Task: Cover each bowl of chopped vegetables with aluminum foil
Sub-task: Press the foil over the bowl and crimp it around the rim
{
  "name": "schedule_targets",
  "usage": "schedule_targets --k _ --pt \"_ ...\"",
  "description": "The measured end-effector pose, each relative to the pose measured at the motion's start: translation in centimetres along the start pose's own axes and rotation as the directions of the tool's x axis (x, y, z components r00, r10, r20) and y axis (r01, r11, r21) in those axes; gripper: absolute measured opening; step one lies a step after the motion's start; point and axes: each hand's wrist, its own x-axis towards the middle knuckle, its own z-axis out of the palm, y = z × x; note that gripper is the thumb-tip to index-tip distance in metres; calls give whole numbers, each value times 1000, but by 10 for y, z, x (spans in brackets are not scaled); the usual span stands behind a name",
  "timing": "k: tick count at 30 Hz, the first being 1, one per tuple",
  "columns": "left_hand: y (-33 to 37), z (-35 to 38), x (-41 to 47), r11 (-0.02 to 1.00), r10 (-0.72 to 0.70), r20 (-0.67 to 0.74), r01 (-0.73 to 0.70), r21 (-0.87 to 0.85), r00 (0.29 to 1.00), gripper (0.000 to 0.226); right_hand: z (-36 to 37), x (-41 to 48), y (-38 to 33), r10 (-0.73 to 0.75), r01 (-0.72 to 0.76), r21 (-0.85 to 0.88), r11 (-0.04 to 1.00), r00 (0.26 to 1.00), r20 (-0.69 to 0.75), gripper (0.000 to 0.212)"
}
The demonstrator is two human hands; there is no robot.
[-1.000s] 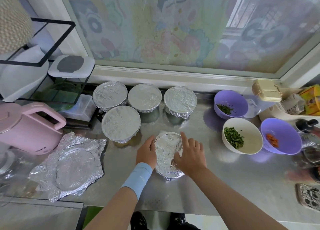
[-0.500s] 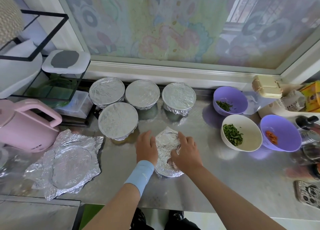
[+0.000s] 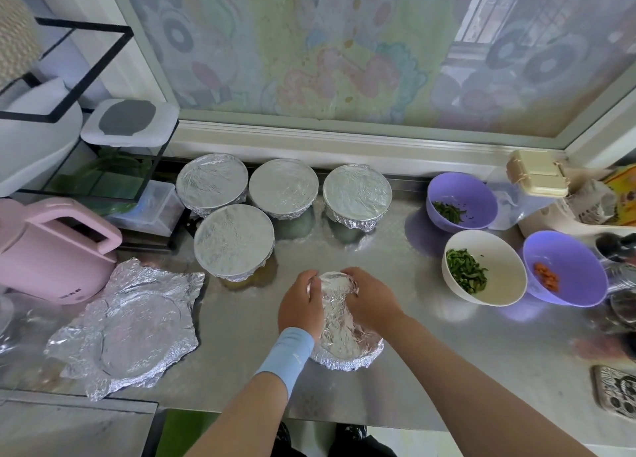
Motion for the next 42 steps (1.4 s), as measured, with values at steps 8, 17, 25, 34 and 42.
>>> schedule_targets --k 8,17,25,34,42 --pt "4 -9 7 918 -207 120 235 -320 971 38 7 -3 6 41 -33 134 990 997 -62 35" --pt "-15 -1 -33 973 -57 -186 13 -232 981 33 6 -2 6 -338 339 -258 905 940 51 75" --pt "1 -3 -9 774 -274 48 250 -582 960 32 15 -11 5 -178 167 -208 964 983 -36 63" --pt "-4 -5 -30 971 -113 -337 32 -237 935 20 6 -8 2 -61 2 -333 943 984 -166 50" --pt "-6 1 -15 982 -85 -90 68 -174 992 37 8 4 3 -199 196 -73 978 979 -34 58"
